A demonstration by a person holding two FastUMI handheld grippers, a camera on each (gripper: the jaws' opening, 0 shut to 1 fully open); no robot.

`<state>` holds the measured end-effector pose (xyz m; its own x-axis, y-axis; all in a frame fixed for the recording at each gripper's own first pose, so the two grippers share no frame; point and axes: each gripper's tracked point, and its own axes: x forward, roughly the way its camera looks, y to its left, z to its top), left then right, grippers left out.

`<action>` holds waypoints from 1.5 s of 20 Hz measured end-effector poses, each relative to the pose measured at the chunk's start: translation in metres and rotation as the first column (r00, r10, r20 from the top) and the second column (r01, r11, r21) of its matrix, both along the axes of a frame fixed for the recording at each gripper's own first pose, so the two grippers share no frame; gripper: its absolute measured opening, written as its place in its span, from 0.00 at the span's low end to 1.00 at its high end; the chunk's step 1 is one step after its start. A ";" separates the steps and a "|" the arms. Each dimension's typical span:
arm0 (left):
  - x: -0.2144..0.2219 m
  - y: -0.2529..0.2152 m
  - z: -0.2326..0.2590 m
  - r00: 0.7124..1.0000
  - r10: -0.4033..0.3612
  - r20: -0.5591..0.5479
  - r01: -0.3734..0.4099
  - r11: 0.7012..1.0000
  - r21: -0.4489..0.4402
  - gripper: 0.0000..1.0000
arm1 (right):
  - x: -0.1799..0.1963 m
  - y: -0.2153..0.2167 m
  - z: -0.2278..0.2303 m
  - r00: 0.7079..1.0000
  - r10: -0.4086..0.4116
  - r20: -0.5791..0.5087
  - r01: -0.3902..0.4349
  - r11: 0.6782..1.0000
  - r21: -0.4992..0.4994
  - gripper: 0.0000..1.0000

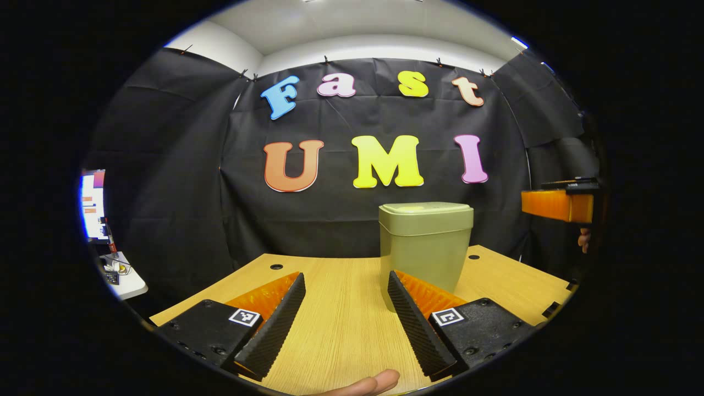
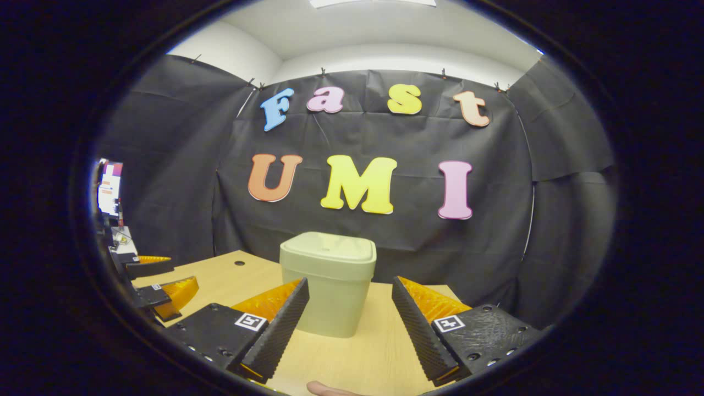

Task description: Press the lid of the desktop garbage bin to open it, pick up the crumpled paper on the desktop and throw it into the bin, then pick up the pop can on the desktop and drop it into the bin, and finally close the garbage bin lid.

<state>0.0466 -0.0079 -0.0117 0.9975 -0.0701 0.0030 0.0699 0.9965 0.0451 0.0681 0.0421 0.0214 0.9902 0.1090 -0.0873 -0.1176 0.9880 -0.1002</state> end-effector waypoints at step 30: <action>-0.017 -0.021 -0.009 0.998 0.053 0.023 -0.054 0.998 0.026 0.98 | -0.027 -0.011 -0.059 0.999 -0.001 0.039 0.001 1.000 0.002 0.95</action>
